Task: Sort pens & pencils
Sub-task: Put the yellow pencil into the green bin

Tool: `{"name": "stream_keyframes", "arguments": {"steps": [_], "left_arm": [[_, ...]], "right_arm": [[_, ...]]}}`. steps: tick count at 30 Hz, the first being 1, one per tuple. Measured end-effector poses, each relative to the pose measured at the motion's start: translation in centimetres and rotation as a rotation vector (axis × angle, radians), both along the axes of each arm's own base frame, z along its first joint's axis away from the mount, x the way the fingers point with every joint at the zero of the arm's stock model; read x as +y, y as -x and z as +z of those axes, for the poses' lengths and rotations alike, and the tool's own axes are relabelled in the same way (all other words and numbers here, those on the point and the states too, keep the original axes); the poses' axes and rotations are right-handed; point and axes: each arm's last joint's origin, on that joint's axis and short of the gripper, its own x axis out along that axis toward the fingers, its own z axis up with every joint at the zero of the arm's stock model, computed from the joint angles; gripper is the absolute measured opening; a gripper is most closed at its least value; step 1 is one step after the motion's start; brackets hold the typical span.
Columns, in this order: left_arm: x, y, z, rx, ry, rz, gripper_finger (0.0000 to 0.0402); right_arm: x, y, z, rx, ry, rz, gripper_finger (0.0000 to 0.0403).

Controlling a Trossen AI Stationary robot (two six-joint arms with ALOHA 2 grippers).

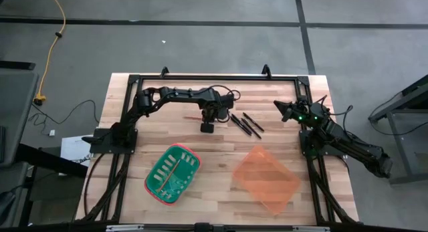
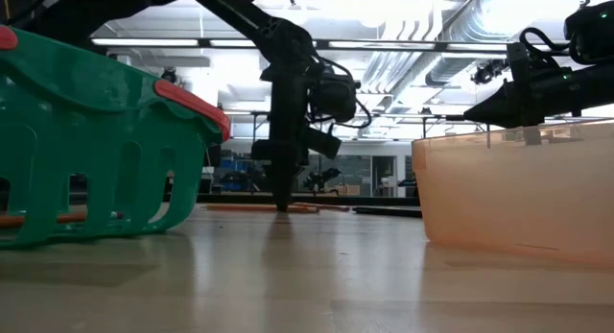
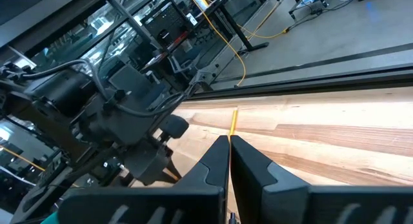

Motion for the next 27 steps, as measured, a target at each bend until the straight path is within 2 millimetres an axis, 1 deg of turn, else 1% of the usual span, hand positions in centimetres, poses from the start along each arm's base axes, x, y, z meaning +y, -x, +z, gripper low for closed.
{"name": "stream_keyframes", "arguments": {"steps": [3, 7, 12, 16, 20, 23, 27], "left_arm": [[-0.2, -0.3, 0.7, 0.003, -0.001, -0.011, 0.0005], [0.0, -0.6, 2.1, -0.001, -0.006, 0.007, 0.0006], [0.0, -0.7, 4.8, 0.013, -0.005, 0.058, 0.0003], [-0.9, -0.7, 7.1, 0.033, 0.003, 0.095, 0.0003], [-3.3, -0.6, 9.4, 0.007, 0.039, 0.097, 0.0002], [-5.4, -0.6, 10.8, -0.031, 0.074, 0.099, 0.0002], [-8.7, -0.2, 13.2, -0.079, 0.079, 0.084, 0.0002]], "right_arm": [[0.0, 0.0, 0.0, 0.000, 0.000, -0.001, 0.0006], [0.0, 0.0, 0.0, 0.000, 0.000, 0.000, 0.0006], [0.0, 0.0, 0.0, 0.000, 0.000, 0.000, 0.0006], [0.0, 0.0, 0.0, 0.000, 0.000, 0.000, 0.0007], [0.0, 0.0, 0.0, 0.000, 0.000, 0.000, 0.0006], [0.0, 0.0, 0.0, 0.000, 0.000, 0.000, 0.0006], [0.0, 0.0, 0.0, 0.000, 0.000, 0.000, 0.0006]]}}
